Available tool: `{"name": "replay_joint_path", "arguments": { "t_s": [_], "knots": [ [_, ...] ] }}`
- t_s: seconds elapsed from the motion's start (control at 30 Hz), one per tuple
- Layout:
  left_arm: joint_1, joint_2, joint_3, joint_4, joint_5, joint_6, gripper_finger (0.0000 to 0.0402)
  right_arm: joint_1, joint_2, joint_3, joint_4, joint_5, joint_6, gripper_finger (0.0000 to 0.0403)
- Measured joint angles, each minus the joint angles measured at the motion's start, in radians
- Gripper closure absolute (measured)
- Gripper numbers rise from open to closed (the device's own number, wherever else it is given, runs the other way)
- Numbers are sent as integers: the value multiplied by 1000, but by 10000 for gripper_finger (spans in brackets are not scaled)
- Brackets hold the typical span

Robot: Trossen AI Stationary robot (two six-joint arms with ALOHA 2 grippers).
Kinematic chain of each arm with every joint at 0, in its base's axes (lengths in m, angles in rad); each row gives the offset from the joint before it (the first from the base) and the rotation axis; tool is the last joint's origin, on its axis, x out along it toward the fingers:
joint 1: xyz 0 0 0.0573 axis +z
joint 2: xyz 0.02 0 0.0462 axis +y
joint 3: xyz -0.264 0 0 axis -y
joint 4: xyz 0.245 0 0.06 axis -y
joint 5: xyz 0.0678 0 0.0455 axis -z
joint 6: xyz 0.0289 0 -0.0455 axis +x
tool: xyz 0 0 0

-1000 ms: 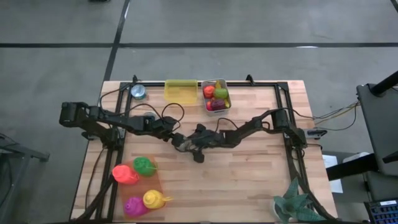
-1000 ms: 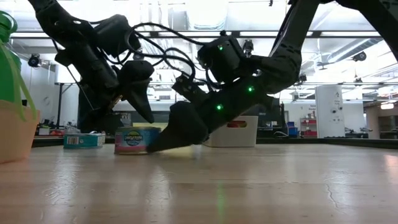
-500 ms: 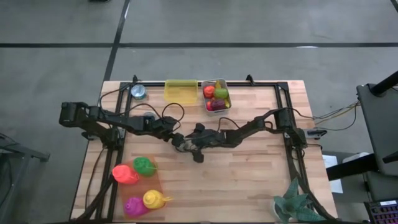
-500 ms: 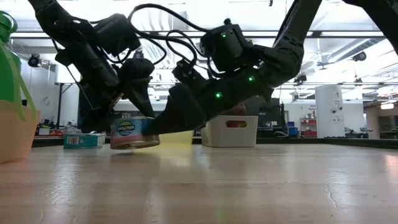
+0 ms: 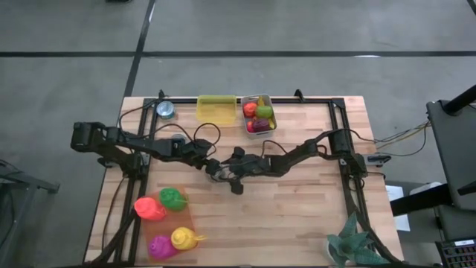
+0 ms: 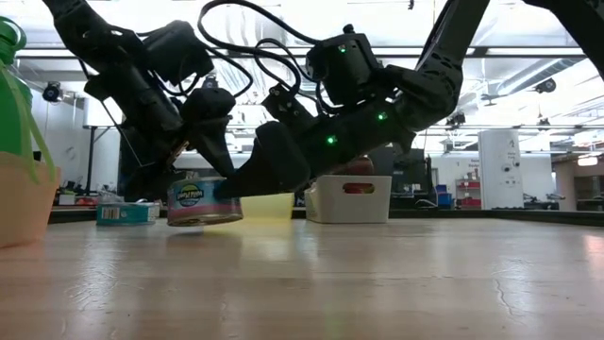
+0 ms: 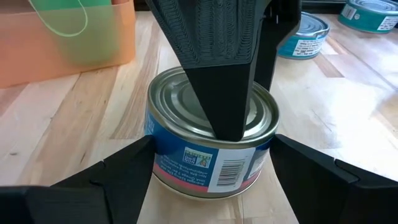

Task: Pick & Place Food Item
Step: Put the blue and pink tuna can into the yellow bin

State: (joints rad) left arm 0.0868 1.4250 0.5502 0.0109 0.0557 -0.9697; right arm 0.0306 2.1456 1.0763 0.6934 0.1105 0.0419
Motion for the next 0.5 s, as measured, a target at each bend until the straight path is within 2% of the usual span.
{"name": "replay_joint_path", "arguments": {
  "t_s": [0.5],
  "knots": [
    [2,-1,3,-19,-3,-1,49,-1,-3,-2,-29,-4,-3,97]
  ]
}}
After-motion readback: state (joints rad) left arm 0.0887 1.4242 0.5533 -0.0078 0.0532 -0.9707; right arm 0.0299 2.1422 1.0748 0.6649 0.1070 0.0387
